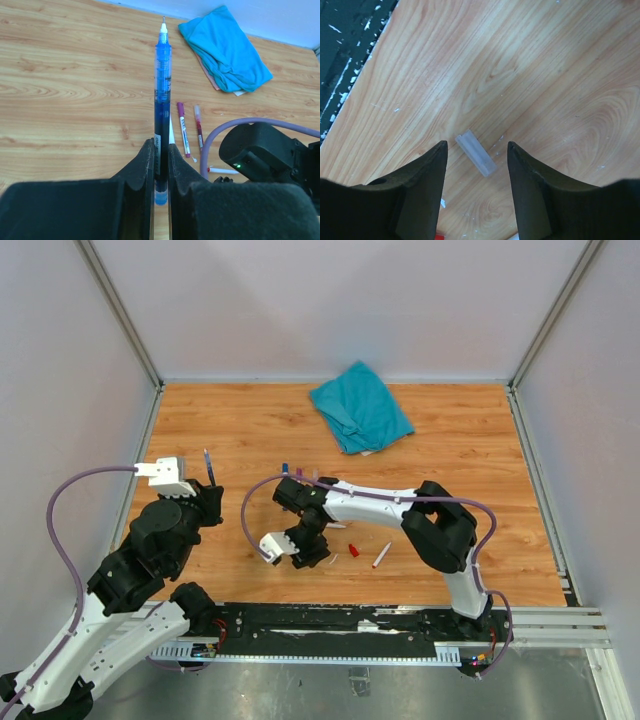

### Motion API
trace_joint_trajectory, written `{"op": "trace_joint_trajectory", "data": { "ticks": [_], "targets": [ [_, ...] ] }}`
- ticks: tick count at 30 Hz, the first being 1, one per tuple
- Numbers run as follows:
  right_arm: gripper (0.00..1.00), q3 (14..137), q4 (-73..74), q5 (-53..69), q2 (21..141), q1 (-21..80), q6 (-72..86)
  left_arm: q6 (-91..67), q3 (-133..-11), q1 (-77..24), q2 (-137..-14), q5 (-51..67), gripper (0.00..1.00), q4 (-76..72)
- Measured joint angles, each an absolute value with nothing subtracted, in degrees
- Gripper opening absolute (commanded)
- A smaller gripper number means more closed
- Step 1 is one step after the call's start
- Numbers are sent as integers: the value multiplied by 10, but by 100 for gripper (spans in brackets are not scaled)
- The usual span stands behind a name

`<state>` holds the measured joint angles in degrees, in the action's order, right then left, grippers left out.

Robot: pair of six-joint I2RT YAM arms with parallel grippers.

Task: Insert the pens into the pen caps
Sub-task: Pick up the pen cap from the center of the board.

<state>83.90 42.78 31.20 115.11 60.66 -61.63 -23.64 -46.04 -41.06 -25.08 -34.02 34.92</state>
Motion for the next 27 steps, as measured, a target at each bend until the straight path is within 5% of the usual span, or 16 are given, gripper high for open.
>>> {"op": "trace_joint_trajectory", "data": {
  "ticks": [10,21,27],
  "targets": [
    [39,849,431,297,1174,607,-607,-238,-460,-410,-251,-341,1,350],
    [4,832,399,276,1166,607,-547,-238,-460,-411,-251,-344,1,353],
    [1,766,315,257,1123,604,-451,-238,-460,-411,-251,-345,1,353]
  ]
}}
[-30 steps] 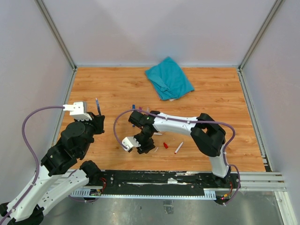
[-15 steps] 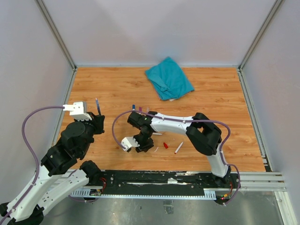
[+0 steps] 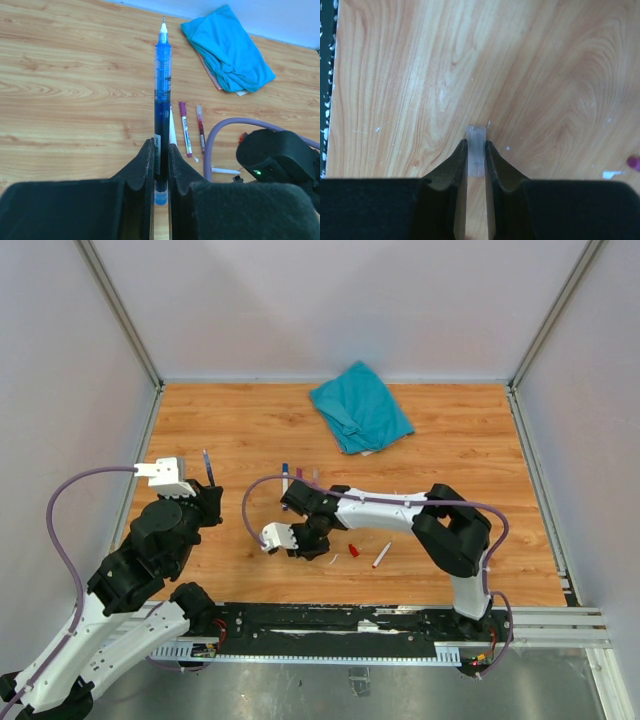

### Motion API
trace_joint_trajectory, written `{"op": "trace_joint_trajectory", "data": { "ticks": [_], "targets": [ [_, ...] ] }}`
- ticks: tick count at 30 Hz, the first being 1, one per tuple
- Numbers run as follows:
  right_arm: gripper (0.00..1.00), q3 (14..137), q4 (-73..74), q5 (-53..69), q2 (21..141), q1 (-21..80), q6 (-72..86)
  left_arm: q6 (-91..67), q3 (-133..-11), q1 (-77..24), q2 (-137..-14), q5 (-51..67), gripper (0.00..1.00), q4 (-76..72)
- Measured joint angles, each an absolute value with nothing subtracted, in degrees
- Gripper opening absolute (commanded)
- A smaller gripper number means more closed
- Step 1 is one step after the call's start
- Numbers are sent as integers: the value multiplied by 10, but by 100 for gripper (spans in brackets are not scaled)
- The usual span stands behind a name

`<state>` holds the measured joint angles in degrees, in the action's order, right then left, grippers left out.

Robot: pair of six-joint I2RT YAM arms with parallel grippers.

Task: Insert the pens into the pen caps
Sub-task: Pick up the pen cap from the center of the board.

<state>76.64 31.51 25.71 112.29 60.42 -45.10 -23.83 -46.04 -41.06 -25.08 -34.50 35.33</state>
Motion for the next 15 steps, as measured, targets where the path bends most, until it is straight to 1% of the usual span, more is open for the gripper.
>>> {"op": "trace_joint_trajectory", "data": {
  "ticks": [4,8,12,15],
  "targets": [
    [1,696,234,218,1077,604,-359,-238,-460,-411,-250,-346,1,354],
    [1,633,168,152,1027,608,-261,-238,-460,-411,-248,-347,1,354],
    [1,622,139,80,994,622,-164,-238,-460,-411,-248,-347,1,354],
    [1,637,151,34,983,632,-89,-238,-460,-411,-248,-347,1,354]
  ]
}}
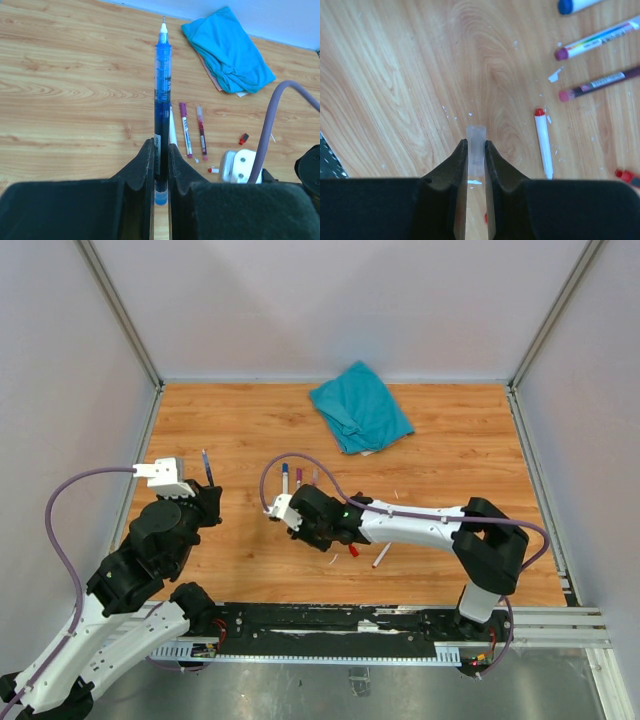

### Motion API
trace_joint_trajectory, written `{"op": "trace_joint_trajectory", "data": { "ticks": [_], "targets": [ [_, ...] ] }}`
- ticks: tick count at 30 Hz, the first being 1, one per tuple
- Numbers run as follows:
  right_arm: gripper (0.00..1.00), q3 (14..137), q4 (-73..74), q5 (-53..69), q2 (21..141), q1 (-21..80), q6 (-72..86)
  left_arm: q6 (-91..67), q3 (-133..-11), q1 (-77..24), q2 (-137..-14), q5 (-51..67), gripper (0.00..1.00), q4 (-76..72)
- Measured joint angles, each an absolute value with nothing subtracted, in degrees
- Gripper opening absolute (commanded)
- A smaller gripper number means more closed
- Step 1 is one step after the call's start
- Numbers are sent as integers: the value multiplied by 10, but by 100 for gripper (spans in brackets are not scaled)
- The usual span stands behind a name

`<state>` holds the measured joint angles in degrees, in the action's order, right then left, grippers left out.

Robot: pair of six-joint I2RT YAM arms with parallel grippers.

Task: Insert the pens into the pen caps
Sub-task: Pick up the pen cap from the center of the board, then place the pen cap at the center of the board.

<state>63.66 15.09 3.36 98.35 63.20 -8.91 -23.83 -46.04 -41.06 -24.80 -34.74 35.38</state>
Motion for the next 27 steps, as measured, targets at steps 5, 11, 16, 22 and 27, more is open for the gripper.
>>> {"op": "trace_joint_trajectory", "data": {
  "ticks": [5,11,16,22,27],
  "targets": [
    [3,699,230,-26,995,637,46,-238,-460,-411,-248,-347,1,354],
    [3,709,284,-41,1010,637,174,-238,-460,-410,-248,-348,1,354],
    [4,686,305,-41,1010,637,231,-238,-460,-410,-248,-348,1,354],
    [7,685,314,-50,1011,645,257,-239,-460,-411,-248,-348,1,354],
    [10,679,315,-58,1014,648,264,-238,-460,-410,-248,-348,1,354]
  ]
}}
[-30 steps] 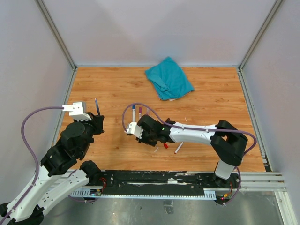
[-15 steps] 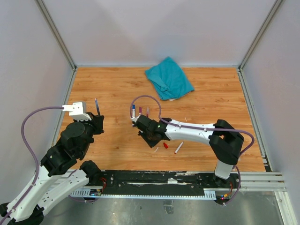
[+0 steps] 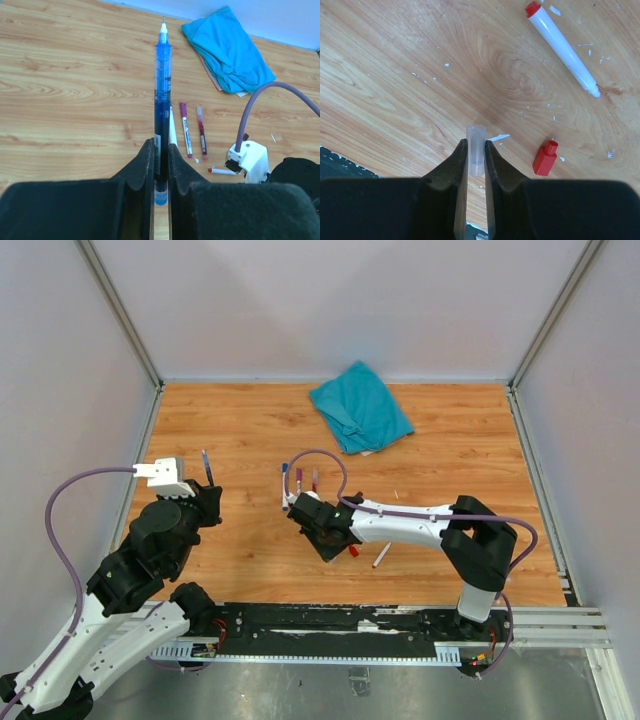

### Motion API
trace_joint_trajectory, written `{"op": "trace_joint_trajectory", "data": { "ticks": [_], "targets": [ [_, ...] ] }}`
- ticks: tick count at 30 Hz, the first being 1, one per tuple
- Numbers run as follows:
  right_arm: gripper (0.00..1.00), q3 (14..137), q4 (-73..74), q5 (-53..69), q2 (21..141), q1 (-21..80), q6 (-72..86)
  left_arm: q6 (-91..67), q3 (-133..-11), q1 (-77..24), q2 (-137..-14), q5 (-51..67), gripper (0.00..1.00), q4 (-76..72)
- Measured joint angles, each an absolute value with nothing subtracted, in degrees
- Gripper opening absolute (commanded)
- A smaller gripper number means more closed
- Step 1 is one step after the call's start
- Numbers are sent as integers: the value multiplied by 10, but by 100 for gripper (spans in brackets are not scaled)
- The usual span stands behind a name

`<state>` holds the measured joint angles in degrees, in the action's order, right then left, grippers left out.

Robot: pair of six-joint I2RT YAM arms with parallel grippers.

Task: Insert the pens into the pen caps
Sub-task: Place the pen cap at the center of the board, then insert the pen cap onto the pen.

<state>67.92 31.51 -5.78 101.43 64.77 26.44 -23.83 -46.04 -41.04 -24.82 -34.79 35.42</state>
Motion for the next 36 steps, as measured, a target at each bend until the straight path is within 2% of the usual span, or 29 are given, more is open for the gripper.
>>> {"op": "trace_joint_trajectory", "data": {
  "ticks": [27,36],
  "targets": [
    [40,686,326,-58,1054,653,249,-238,-460,-410,-251,-348,1,354],
    [41,700,334,-57,1065,655,231,-239,-460,-411,-251,-348,1,354]
  ]
}}
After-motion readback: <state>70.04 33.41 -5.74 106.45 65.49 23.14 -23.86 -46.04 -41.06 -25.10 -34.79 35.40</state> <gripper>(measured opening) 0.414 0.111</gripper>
